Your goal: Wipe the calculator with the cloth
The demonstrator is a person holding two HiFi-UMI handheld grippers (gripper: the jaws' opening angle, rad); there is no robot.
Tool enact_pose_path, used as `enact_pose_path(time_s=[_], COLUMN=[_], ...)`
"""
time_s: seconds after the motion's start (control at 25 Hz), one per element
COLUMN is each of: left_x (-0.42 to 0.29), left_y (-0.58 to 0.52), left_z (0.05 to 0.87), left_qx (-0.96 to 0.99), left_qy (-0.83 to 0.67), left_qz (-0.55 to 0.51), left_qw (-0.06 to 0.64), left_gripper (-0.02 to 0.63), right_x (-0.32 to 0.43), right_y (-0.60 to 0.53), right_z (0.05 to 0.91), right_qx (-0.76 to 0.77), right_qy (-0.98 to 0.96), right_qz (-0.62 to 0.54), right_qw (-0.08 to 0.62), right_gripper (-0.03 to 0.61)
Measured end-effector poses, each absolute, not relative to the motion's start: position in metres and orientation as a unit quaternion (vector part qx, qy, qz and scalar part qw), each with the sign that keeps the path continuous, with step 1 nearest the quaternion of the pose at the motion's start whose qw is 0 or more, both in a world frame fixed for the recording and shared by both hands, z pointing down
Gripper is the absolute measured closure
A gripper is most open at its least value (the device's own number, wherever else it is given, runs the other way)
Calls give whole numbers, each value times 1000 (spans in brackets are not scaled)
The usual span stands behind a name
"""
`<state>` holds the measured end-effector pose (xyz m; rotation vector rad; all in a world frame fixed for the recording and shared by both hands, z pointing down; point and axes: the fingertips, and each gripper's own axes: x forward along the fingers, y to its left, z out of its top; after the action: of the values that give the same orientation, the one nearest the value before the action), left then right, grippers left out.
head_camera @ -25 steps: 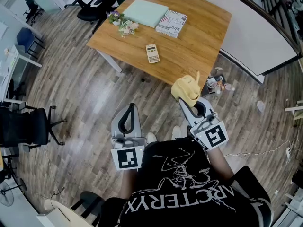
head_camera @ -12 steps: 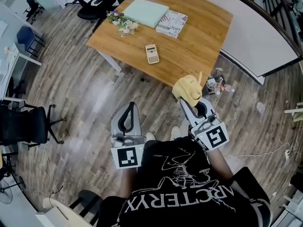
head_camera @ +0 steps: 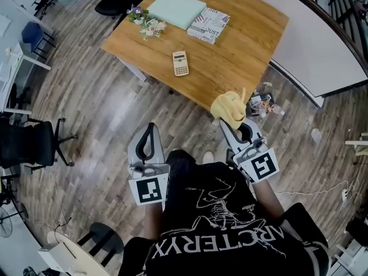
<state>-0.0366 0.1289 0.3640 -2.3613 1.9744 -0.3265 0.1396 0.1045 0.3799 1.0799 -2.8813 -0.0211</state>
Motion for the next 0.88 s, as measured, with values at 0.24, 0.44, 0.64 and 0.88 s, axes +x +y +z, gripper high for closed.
enact_pose_path(time_s=[0.24,0.44,0.64,0.88], left_x=[-44,-64,-97,-122], left_y=[87,28,-31,-84], left_z=[376,382,374,368], left_qx=[-767,-784,-804,-829], left_qy=[632,611,585,548], left_qz=[-109,-111,-110,-110], left_qw=[6,3,1,4], left_gripper=[604,604,604,604], right_x=[119,88,45,8], right_y=[60,7,-47,-95], right_z=[385,387,372,362], right_qx=[339,349,365,391], right_qy=[-940,-936,-929,-919], right_qz=[-4,-5,-13,-17], right_qw=[43,54,58,54], right_gripper=[526,526,526,526])
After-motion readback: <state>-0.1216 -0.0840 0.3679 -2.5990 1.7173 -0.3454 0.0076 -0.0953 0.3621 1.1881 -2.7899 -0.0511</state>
